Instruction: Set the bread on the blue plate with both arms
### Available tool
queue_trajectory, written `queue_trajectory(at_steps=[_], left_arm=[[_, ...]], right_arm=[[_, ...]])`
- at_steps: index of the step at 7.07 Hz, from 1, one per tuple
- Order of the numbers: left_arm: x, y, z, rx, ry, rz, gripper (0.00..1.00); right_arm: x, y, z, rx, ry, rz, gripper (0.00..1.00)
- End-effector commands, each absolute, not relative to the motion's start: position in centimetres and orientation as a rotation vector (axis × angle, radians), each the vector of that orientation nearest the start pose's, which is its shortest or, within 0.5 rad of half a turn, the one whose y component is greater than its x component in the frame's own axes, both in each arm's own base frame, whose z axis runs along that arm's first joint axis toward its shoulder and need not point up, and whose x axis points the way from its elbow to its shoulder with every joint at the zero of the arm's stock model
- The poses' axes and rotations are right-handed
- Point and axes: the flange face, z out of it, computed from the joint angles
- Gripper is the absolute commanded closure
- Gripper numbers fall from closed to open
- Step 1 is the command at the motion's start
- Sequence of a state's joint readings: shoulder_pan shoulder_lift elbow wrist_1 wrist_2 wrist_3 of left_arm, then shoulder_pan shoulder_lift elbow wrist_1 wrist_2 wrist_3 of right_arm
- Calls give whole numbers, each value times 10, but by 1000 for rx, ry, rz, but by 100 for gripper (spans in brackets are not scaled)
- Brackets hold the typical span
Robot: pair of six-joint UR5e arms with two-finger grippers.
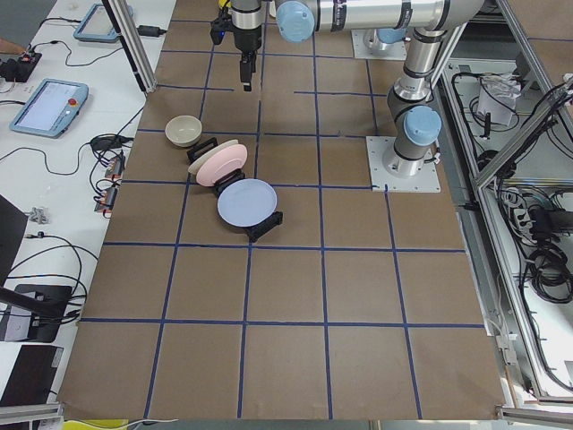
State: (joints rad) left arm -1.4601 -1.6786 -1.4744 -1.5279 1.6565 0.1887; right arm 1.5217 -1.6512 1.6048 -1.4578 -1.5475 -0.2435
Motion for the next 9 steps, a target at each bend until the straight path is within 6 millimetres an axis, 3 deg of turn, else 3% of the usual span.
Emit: queue_trajectory(at_steps=[1, 4, 5, 6, 7, 9], left_arm=[[-66, -552, 482, 120, 3057, -26, 0], [-63, -553, 481, 141, 3049, -25, 0], [-53, -554, 484, 287, 3028, -35, 0], [4, -557, 493, 417, 2997, -56, 0], [72, -551, 493, 368, 3017, -40, 0], [154, -543, 477, 610, 2980, 30, 0]], right_arm=[[115, -431, 500, -296, 3094, 94, 0], [115, -426, 500, -299, 3094, 79, 0], [115, -427, 500, -299, 3094, 82, 0], [115, -426, 500, -299, 3094, 82, 0], [115, -426, 500, -297, 3094, 79, 0], [115, -429, 492, -317, 3090, 105, 0]])
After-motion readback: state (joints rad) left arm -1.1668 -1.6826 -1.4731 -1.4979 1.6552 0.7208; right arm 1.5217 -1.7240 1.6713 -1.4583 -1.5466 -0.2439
